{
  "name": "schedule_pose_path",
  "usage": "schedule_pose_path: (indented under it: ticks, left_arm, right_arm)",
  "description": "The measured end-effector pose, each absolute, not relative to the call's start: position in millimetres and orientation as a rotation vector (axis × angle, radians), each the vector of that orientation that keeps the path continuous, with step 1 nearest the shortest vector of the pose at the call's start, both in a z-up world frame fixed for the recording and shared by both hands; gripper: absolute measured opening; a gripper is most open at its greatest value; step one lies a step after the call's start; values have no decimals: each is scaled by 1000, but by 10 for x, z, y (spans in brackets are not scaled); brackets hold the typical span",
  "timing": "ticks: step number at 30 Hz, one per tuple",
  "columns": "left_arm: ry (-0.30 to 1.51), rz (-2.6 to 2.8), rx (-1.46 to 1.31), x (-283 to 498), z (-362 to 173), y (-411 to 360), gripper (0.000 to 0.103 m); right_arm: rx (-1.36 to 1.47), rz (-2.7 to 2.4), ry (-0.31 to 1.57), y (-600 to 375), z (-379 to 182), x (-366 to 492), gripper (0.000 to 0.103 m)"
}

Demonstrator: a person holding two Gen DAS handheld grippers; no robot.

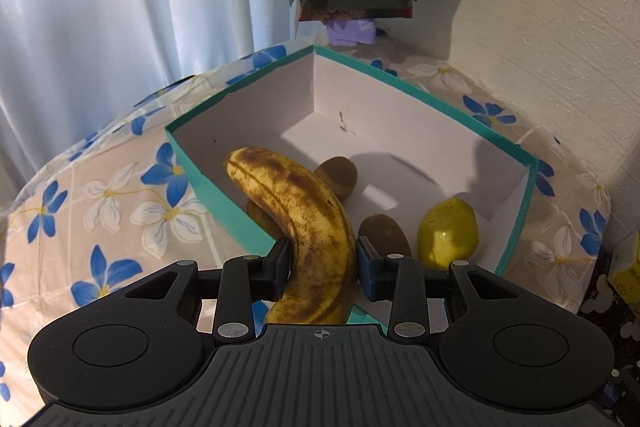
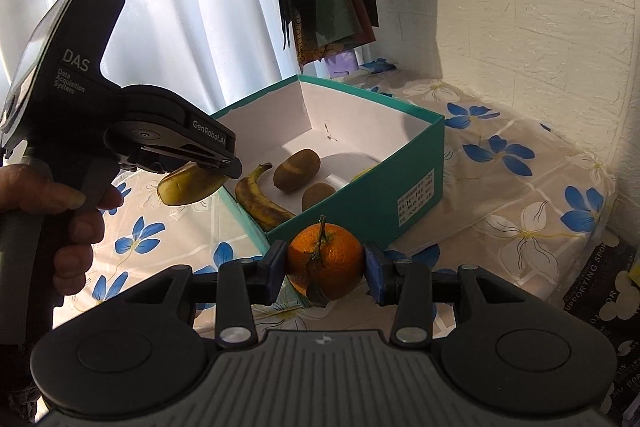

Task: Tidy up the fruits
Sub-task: 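Lower the banana into the box and open the left gripper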

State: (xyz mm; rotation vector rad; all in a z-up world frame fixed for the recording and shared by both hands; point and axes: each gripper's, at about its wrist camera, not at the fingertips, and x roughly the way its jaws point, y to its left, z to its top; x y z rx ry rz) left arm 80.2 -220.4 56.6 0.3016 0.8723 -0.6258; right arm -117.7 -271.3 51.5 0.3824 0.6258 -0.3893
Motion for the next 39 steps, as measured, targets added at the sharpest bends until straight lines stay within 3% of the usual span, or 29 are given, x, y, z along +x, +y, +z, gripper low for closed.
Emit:
schedule_pose_path:
  ticks: [39]
  left_arm:
    - [856, -614, 364, 1165, 50, -2692, 40]
  right_arm:
    - [393, -454, 601, -2848, 535, -1201, 40]
